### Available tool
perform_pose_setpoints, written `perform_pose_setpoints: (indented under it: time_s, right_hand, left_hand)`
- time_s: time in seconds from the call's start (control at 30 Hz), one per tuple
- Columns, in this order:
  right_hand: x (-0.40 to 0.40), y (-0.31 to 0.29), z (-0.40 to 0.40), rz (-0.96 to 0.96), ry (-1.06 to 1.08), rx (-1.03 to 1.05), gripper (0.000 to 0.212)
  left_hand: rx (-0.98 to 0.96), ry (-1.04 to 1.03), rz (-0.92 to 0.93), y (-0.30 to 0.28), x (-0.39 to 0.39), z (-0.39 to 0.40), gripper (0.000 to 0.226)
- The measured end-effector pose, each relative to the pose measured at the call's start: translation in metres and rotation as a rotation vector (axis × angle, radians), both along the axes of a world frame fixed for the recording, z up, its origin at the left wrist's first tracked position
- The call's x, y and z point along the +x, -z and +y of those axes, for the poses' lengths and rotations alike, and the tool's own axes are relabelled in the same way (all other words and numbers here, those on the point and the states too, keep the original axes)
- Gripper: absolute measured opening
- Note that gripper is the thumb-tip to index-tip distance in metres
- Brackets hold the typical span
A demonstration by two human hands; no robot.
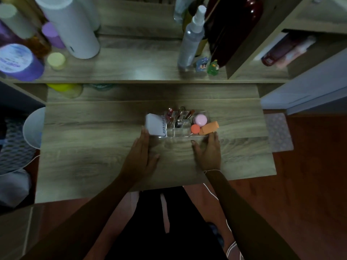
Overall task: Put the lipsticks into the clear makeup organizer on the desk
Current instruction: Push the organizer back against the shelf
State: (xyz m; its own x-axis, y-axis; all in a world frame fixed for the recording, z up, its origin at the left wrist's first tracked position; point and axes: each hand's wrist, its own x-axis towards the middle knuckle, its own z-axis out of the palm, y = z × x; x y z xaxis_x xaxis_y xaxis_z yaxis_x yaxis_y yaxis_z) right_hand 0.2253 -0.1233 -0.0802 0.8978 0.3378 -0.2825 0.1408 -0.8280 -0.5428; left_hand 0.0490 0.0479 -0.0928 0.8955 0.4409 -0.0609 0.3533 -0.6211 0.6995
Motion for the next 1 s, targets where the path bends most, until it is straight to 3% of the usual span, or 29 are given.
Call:
perform_pose_setpoints:
  time_s: [0.17, 1.0]
  right_hand:
    - [0.024, -0.001, -0.02, -0.007, -0.01, -0.002, 0.075]
    - [0.15, 0.003, -0.108, -0.029, -0.051, 0.026, 0.085]
  left_hand:
    - [-0.004, 0.024, -0.009, -0.004, 0.024, -0.022, 0.102]
    - [0.03, 0.009, 0.08, -0.003, 0.161, -0.114, 0.093]
